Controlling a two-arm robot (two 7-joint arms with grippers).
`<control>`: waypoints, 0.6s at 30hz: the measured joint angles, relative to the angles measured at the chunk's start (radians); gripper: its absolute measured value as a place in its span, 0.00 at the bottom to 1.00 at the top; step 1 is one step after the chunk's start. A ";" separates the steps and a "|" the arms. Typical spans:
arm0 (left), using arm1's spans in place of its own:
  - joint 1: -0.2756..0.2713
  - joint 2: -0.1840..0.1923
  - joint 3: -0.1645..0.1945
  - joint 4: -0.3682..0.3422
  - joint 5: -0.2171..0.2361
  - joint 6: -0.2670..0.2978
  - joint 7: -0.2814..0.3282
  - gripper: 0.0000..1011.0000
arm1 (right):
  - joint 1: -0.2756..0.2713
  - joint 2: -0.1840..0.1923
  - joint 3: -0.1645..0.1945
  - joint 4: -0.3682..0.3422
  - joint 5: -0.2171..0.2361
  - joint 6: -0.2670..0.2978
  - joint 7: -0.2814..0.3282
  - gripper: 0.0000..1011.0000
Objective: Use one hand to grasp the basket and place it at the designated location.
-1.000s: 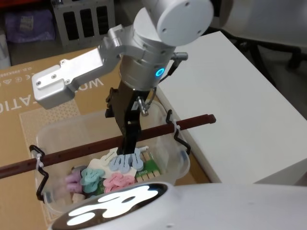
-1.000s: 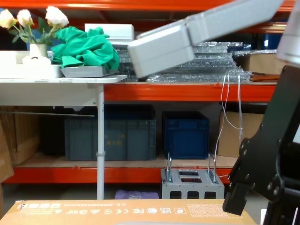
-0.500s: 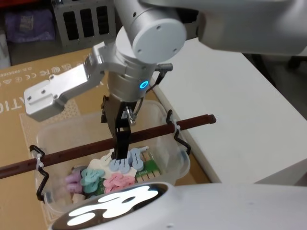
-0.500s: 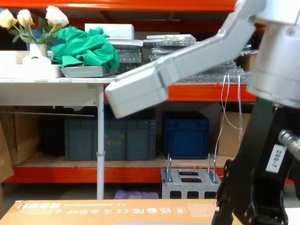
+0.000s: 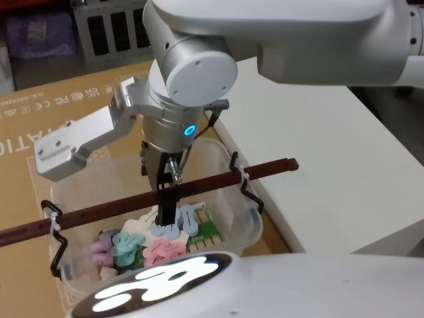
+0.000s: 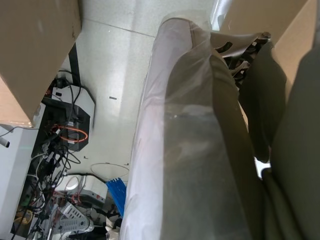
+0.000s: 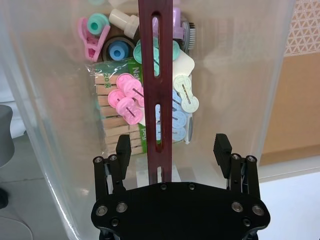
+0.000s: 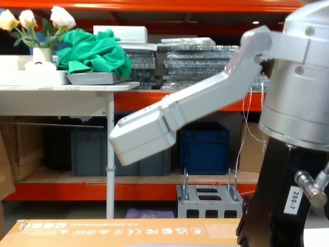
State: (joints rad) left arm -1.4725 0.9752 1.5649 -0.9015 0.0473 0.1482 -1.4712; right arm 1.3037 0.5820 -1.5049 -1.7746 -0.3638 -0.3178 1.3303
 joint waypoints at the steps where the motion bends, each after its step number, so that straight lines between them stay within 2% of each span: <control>1: 0.000 0.000 0.000 0.000 0.000 0.000 0.000 0.00 | -0.001 -0.001 -0.004 0.001 -0.004 0.001 0.000 0.99; 6: 0.000 0.000 0.000 0.000 0.000 0.000 0.000 0.00 | -0.003 -0.002 -0.013 0.001 -0.012 0.005 0.000 0.99; 11: 0.000 0.000 0.000 0.000 0.000 0.000 0.000 0.00 | -0.003 -0.001 -0.014 0.001 -0.012 0.003 -0.002 0.91; 14: 0.000 0.000 0.000 0.000 0.000 0.000 0.000 0.00 | -0.003 0.002 -0.013 0.000 -0.010 0.002 -0.005 0.84; 15: 0.000 0.000 0.000 0.000 0.000 0.000 0.000 0.00 | -0.003 0.003 -0.012 -0.001 -0.009 0.002 -0.007 0.78; 16: 0.000 0.000 0.000 0.000 0.000 0.000 0.000 0.00 | -0.003 0.004 -0.012 -0.001 -0.009 0.002 -0.008 0.78; 18: 0.000 0.000 0.000 0.000 0.000 0.000 0.000 0.00 | -0.004 0.005 -0.010 -0.003 -0.008 0.002 -0.010 0.69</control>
State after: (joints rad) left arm -1.4726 0.9752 1.5649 -0.9015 0.0473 0.1482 -1.4712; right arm 1.2996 0.5873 -1.5146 -1.7774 -0.3717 -0.3154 1.3202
